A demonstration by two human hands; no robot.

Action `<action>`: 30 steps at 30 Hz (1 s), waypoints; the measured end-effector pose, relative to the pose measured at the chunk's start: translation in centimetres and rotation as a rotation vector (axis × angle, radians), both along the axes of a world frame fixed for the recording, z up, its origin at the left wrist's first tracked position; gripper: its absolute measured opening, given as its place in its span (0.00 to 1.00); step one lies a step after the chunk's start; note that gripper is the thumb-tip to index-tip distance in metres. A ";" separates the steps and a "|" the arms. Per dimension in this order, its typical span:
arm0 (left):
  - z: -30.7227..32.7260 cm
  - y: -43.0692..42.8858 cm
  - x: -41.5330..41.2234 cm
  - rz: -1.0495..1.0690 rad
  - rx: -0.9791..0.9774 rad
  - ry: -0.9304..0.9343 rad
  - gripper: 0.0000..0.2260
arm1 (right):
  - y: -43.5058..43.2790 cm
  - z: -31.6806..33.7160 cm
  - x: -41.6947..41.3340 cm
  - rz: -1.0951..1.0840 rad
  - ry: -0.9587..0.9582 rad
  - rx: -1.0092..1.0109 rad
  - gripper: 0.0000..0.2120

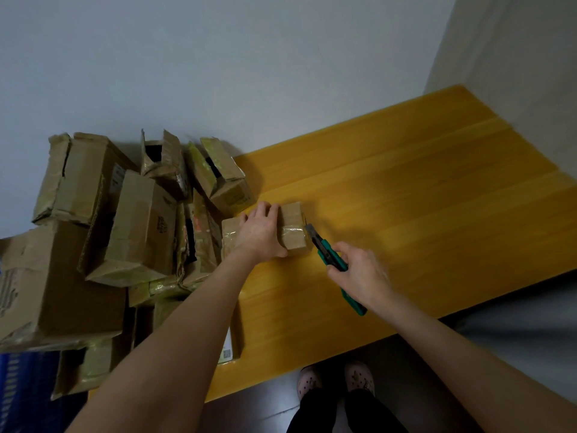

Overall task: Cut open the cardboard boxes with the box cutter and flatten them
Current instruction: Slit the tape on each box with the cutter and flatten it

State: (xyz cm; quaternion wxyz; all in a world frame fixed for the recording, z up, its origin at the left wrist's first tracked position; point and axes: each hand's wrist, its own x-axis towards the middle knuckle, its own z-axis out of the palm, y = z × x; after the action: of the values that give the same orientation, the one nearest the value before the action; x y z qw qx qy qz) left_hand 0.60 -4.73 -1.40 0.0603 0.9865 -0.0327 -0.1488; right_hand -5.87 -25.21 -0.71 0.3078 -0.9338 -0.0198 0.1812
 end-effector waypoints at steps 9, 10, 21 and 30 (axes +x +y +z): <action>0.8 -0.5 1.4 0.153 0.006 0.068 0.47 | -1.6 -0.6 0.1 -0.150 0.033 0.084 0.17; 1.0 -0.7 1.6 0.187 0.000 0.090 0.47 | -1.7 -0.9 0.6 -0.248 0.030 0.110 0.16; 1.1 -1.6 -1.1 0.517 0.025 0.234 0.52 | 3.1 -6.7 4.8 -0.289 0.263 -0.115 0.19; -0.5 -0.1 -3.7 0.570 -0.245 0.200 0.36 | 3.8 -7.6 5.9 -0.128 0.237 -0.260 0.15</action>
State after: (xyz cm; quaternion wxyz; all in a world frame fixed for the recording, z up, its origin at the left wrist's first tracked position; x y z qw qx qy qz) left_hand -3.12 -4.87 -1.85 0.2209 0.9218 0.2330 -0.2172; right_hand 0.02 -21.38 -8.30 0.1956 -0.9372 0.0997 0.2709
